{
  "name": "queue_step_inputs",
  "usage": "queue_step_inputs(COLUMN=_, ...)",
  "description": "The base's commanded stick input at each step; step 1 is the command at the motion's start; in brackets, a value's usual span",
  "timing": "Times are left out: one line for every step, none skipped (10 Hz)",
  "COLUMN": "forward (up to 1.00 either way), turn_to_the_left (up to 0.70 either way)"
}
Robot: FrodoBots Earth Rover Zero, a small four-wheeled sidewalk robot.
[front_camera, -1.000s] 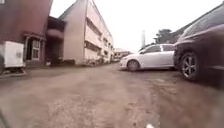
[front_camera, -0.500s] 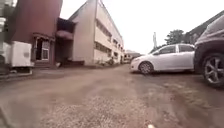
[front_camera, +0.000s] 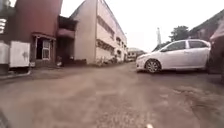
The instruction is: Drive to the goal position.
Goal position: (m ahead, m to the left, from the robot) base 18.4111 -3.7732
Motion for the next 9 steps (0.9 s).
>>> queue_step_inputs(forward=1.0, turn_to_the_left=0.12)
queue_step_inputs(forward=1.0, turn_to_the_left=0.12)
queue_step_inputs(forward=1.0, turn_to_the_left=0.12)
queue_step_inputs(forward=1.0, turn_to_the_left=0.12)
queue_step_inputs(forward=1.0, turn_to_the_left=0.12)
queue_step_inputs(forward=1.0, turn_to_the_left=0.12)
queue_step_inputs(forward=1.0, turn_to_the_left=0.12)
queue_step_inputs(forward=1.0, turn_to_the_left=0.12)
queue_step_inputs(forward=1.0, turn_to_the_left=0.12)
